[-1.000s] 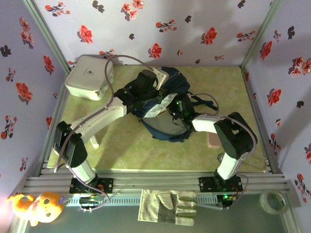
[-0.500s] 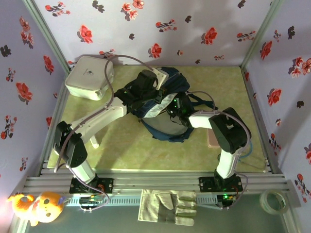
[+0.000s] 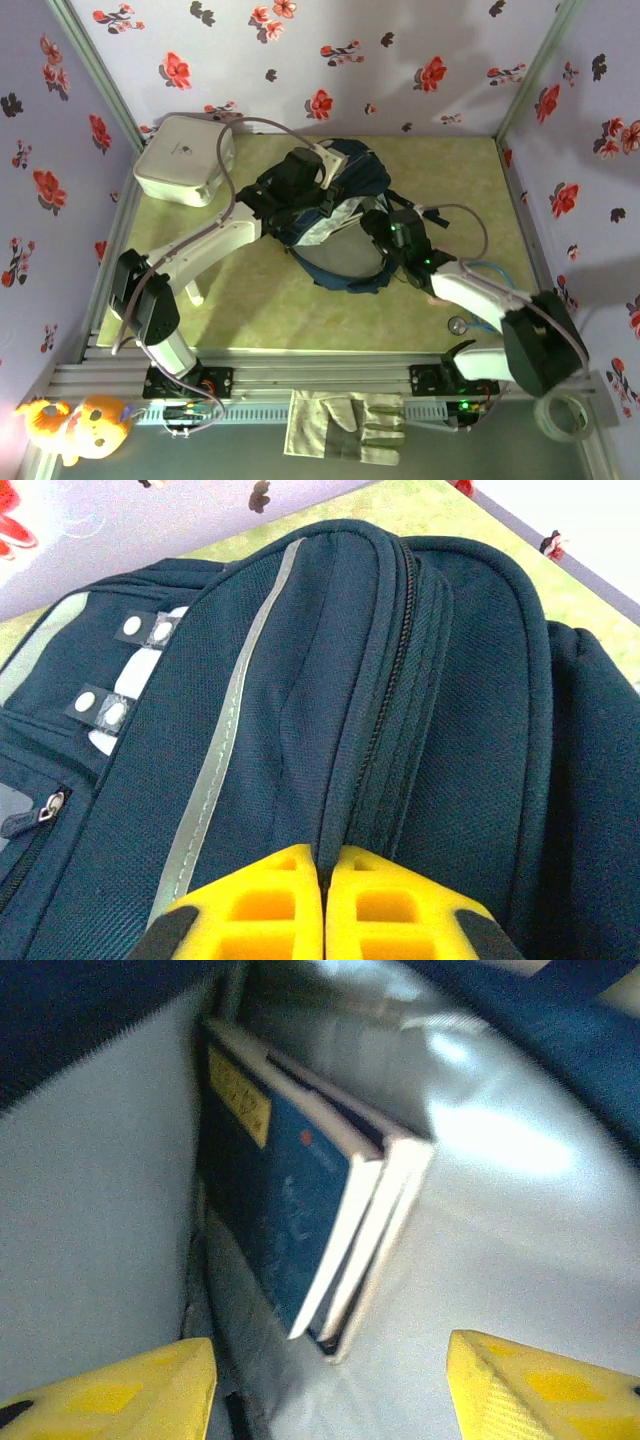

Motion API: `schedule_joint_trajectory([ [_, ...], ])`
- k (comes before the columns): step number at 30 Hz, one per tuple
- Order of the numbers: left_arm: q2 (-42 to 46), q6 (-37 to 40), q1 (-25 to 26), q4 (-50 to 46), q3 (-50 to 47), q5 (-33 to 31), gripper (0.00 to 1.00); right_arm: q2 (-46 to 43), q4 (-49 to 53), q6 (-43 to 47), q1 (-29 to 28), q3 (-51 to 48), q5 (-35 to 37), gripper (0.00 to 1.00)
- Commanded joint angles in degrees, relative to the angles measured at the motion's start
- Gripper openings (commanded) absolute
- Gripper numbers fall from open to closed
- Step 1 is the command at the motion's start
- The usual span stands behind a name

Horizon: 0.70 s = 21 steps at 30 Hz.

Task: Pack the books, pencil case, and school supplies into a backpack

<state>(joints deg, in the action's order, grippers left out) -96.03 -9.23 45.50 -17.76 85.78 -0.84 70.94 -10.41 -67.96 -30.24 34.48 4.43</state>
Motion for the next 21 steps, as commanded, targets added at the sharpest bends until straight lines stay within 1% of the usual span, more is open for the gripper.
schedule_joint_trajectory([
  [1, 0.9, -2.8, -0.3, 6.2, -0.1, 3.6, 0.07, -7.1, 10.9, 1.4, 0.4, -2.6, 10.3, 0.64],
  [2, 0.6, -3.0, -0.3, 6.0, -0.5, 4.4, 0.10, -9.1, 13.0, 1.6, 0.4, -2.7, 11.6, 0.64],
  [3, 0.4, -3.2, -0.4, 5.8, -0.9, 5.3, 0.16, -11.3, 15.1, 2.0, 0.4, -2.8, 13.0, 0.65],
  [5, 0.1, -3.6, -0.6, 5.4, -2.3, 7.4, 0.34, -15.1, 18.5, 2.7, 0.4, -2.6, 15.1, 0.65],
  [7, 0.4, -4.3, -0.8, 5.3, -4.3, 8.6, 0.56, -18.4, 21.1, 3.4, 0.4, -2.4, 17.4, 0.67],
  [9, 1.1, -5.4, -1.2, 5.4, -6.5, 9.0, 0.70, -20.6, 23.0, 4.4, 0.4, -2.1, 18.3, 0.68],
  [10, 1.6, -6.0, -1.5, 5.6, -7.9, 9.0, 0.74, -21.2, 23.4, 5.0, 0.5, -1.9, 18.4, 0.68],
  [13, 3.4, -8.0, -3.6, 5.9, -11.5, 8.9, 0.80, -20.9, 23.9, 7.6, 0.5, -0.8, 17.1, 0.70],
  [14, 3.9, -8.8, -4.5, 6.2, -12.9, 8.6, 0.81, -20.3, 23.7, 8.3, 0.4, -0.4, 16.3, 0.70],
  [17, 5.0, -12.8, -8.1, 6.1, -16.9, 6.9, 0.81, -17.1, 22.7, 9.3, 0.4, 0.7, 12.4, 0.70],
  [21, 4.5, -19.6, -13.6, 4.5, -21.1, 4.6, 0.81, -10.9, 18.6, 9.6, 0.4, 1.3, 6.6, 0.70],
])
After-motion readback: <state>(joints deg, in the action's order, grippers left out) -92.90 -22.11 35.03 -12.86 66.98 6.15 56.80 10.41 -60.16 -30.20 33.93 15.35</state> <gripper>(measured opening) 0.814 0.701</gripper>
